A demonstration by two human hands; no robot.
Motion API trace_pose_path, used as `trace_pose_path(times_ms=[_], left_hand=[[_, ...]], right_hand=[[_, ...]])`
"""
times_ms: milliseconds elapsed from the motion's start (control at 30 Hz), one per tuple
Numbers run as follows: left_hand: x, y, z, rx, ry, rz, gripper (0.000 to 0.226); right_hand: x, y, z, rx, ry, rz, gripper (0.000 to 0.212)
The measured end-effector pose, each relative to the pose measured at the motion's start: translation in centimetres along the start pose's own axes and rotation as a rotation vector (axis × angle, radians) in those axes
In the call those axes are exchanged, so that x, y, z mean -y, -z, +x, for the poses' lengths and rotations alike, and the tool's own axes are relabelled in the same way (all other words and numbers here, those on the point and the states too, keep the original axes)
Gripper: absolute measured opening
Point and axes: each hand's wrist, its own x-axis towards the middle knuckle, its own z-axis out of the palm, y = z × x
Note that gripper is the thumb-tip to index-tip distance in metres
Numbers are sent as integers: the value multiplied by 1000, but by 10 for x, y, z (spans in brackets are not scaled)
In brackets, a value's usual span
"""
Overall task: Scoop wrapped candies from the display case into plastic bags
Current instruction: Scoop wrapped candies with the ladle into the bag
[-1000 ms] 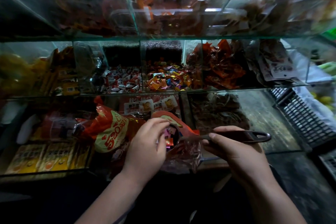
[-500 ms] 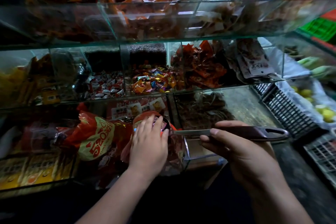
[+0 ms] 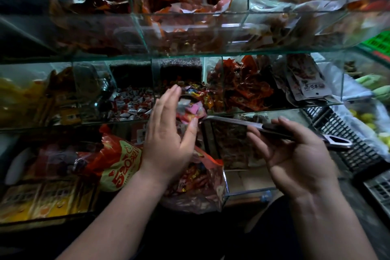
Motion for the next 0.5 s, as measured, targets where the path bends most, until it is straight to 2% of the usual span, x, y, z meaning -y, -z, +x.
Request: trace_pose_path(times_ms=[100,167,200,267,333,433,500], left_hand=[[9,8,-7,-6,141,-91,57],[18,9,-14,30,235,-108,55],[23,9,-16,45,266,-98,55],[29,10,-19,66,302,-63,56],[34,10,-20,86,333,-41,56],[38,11,-21,103,350,-21,56],[40,11,-20,101,354,-22,56]], right_hand=[[-14,-27,29,-17,57,34,14],[-32,-51,50,-25,138,-48,7],[-42,-62,60,-11,215,-147,5],[-62,-76,78,69,506,-596,3],[-77,-81,88,285,802,-1023,7],[-90,-77,88,487,965,-1378,19],[-88,-72,76,518,1006,-1442,23]])
